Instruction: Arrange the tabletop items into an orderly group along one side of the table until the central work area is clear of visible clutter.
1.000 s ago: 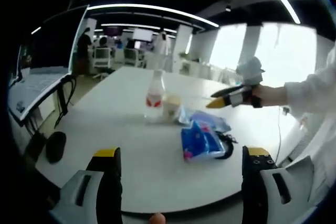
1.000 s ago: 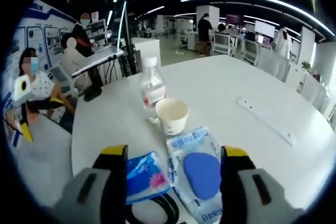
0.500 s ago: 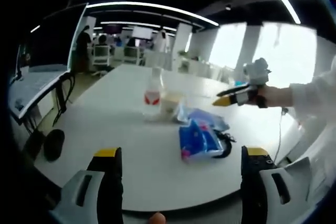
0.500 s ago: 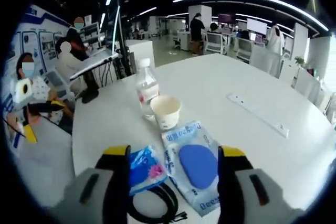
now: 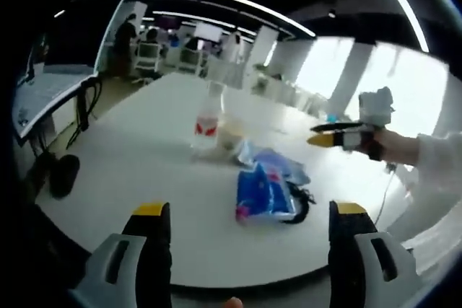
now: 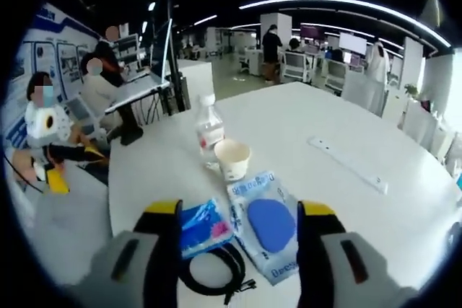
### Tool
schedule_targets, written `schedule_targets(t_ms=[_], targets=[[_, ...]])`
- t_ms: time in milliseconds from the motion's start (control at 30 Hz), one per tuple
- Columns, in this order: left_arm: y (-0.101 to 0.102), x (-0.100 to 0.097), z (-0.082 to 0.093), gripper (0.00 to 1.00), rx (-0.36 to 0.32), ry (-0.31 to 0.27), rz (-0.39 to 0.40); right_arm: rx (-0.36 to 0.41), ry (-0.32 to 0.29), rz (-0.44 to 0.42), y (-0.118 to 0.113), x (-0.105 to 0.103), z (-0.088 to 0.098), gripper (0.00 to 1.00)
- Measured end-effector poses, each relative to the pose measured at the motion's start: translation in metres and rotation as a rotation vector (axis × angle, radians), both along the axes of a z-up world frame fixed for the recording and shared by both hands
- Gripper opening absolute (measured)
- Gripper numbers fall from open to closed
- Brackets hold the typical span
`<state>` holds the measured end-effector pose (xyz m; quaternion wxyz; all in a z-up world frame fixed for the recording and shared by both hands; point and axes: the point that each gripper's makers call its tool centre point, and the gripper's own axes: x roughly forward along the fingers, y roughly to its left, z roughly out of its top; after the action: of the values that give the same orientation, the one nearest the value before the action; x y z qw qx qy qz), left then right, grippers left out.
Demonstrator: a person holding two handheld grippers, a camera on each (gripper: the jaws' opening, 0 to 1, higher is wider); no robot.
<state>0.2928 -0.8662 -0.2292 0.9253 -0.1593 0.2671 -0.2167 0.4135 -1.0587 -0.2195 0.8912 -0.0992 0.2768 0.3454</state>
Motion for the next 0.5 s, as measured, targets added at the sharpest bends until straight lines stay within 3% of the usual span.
schedule_targets(t_ms=[33,100,200,333,433,500], targets=[[-0.006,0.002,0.007,0.87,-0.039,-0.018,0.021,0.004,-0.008,0.011,0.0,0.002,0.001,0.62],[-0.014,0.001,0.009,0.86,-0.045,-0.025,0.018,0.021,-0.004,0.024,0.0,0.004,-0.001,0.61],[-0.023,-0.002,-0.001,0.83,-0.029,0.027,0.078,0.019,0.039,0.078,0.004,-0.002,-0.007,0.6],[-0.041,-0.005,-0.012,0.83,-0.13,0.076,0.206,0.007,0.016,0.183,0.003,-0.008,0.0,0.59],[-0.066,-0.01,-0.028,0.81,-0.143,0.122,0.189,0.016,0.022,0.203,-0.003,-0.006,-0.005,0.56],[-0.079,-0.014,-0.035,0.8,-0.142,0.151,0.18,0.031,0.059,0.213,-0.004,-0.007,-0.014,0.51]])
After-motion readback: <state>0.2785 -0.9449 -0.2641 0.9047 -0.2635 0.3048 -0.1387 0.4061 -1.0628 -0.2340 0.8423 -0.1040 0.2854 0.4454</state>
